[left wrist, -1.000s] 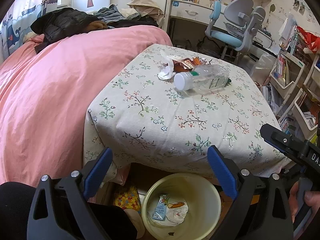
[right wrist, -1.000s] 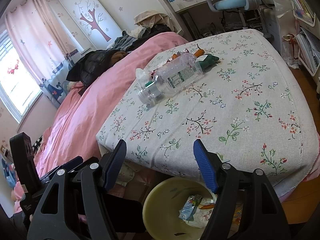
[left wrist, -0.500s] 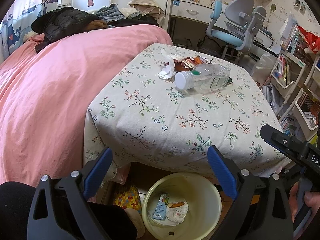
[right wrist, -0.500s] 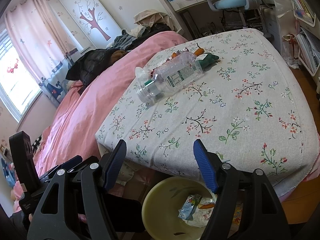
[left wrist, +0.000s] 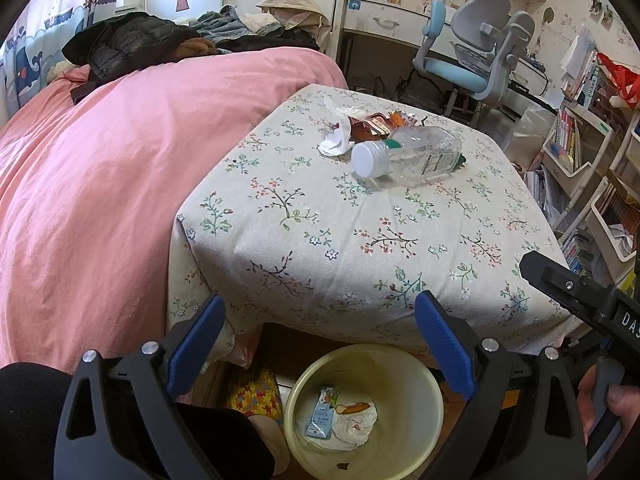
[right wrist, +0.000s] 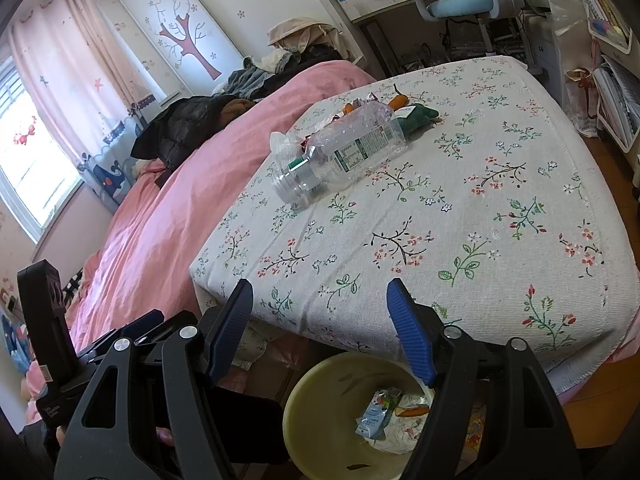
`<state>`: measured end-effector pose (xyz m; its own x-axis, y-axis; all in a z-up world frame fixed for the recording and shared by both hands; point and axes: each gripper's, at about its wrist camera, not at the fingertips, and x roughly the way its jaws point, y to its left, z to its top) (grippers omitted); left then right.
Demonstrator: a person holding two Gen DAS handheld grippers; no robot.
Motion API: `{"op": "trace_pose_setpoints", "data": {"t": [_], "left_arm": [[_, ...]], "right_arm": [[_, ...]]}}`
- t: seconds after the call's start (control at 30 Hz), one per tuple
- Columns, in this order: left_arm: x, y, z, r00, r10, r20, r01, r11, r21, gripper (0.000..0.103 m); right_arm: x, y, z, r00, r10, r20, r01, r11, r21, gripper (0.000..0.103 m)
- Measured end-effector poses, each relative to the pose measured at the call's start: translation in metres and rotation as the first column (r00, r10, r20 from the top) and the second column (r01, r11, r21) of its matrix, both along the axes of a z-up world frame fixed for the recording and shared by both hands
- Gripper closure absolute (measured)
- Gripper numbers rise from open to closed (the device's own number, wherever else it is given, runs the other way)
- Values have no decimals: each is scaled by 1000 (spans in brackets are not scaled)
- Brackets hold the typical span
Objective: Collect trash
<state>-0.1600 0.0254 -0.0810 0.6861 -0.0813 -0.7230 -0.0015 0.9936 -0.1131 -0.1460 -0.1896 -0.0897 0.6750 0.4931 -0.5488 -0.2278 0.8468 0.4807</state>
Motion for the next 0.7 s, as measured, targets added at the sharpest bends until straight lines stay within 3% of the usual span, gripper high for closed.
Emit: {"op": "trace_pose_setpoints", "data": {"t": [0.7], "left_arm": [[0,0,1,1000,21,0,-21,1000,3,12]], "right_arm": [[1,-1,-3,1000,-3,-4,3,1000,-11,37]]}}
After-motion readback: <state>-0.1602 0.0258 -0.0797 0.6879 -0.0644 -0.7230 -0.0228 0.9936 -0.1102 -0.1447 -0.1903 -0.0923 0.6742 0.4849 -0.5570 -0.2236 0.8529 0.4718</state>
